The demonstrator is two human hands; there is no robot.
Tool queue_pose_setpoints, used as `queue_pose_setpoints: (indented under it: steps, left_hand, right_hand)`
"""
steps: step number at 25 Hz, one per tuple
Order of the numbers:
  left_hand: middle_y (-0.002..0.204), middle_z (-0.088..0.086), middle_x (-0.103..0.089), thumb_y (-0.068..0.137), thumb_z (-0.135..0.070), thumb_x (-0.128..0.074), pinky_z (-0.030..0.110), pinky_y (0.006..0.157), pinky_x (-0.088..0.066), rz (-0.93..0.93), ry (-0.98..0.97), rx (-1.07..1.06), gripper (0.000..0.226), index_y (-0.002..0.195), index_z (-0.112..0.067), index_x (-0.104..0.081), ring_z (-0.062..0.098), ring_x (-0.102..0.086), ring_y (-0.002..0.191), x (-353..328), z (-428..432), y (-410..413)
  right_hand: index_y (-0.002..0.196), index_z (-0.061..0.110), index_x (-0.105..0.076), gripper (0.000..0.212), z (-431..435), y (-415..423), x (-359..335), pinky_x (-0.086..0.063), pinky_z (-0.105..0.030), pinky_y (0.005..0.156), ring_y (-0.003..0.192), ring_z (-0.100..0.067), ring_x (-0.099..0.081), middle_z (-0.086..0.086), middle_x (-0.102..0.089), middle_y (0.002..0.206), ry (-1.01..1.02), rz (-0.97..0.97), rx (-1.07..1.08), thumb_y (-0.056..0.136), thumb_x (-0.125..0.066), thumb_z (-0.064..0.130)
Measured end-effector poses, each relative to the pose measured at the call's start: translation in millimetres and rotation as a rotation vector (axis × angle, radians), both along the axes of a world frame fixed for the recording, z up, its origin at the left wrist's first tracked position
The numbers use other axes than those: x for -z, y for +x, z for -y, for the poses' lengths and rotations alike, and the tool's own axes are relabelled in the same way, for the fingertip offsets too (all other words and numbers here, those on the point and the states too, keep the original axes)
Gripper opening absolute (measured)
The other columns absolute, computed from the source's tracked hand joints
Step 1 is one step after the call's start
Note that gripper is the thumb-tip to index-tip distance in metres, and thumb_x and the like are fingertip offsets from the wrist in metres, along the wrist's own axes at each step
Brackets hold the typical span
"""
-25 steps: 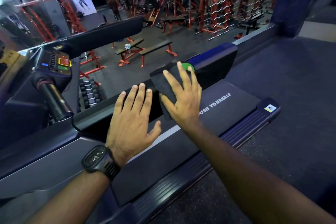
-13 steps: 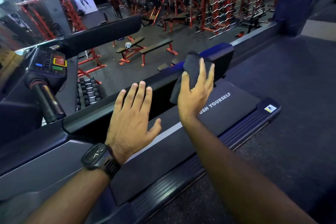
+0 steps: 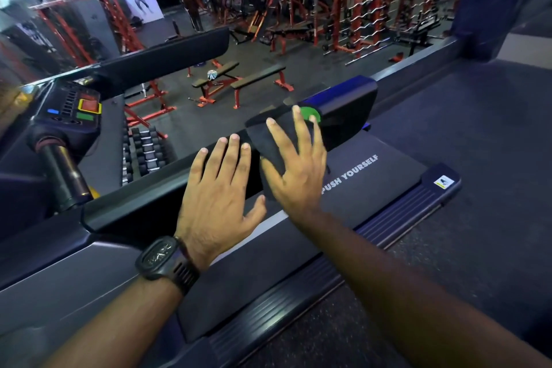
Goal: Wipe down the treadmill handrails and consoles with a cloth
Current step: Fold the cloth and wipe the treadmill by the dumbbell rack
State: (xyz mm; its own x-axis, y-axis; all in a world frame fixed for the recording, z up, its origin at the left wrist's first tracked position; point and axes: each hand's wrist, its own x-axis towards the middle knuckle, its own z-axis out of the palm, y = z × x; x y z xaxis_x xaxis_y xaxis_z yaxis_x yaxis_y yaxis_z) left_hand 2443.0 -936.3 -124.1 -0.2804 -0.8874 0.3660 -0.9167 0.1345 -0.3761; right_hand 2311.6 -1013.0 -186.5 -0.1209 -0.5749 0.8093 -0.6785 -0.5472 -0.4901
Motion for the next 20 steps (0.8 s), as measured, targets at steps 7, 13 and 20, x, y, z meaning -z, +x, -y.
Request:
queue_pose_setpoints:
  steps: [7,13,20]
  left_hand:
    - [0.158,0.020,-0.030,0.085,-0.053,-0.039,0.054,0.118,-0.022,-0.005,0.001,-0.013,0.083,0.149,0.000,-0.035,0.035,-0.029,0.145,1,7,-16]
    - [0.158,0.020,-0.028,0.086,-0.053,-0.039,0.053,0.119,-0.020,0.017,0.008,-0.033,0.083,0.150,-0.001,-0.032,0.034,-0.027,0.146,1,12,-25]
    - [0.158,0.020,-0.028,0.086,-0.053,-0.038,0.053,0.120,-0.019,-0.004,0.011,-0.041,0.084,0.150,0.000,-0.032,0.035,-0.027,0.146,1,15,-33]
  right_hand:
    - [0.148,0.029,-0.047,0.056,11,-7,-1,-0.027,-0.051,0.118,0.149,-0.035,-0.023,-0.008,-0.027,0.163,0.111,0.224,0.079,0.093,-0.055,0.040]
    - [0.149,0.027,-0.045,0.058,28,-20,-15,-0.033,-0.056,0.114,0.148,-0.032,-0.026,-0.008,-0.026,0.164,0.293,0.690,0.091,0.094,-0.055,0.039]
    - [0.146,0.030,-0.049,0.055,46,-43,-14,-0.035,-0.057,0.112,0.147,-0.032,-0.028,-0.005,-0.030,0.162,0.237,0.627,0.082,0.092,-0.058,0.039]
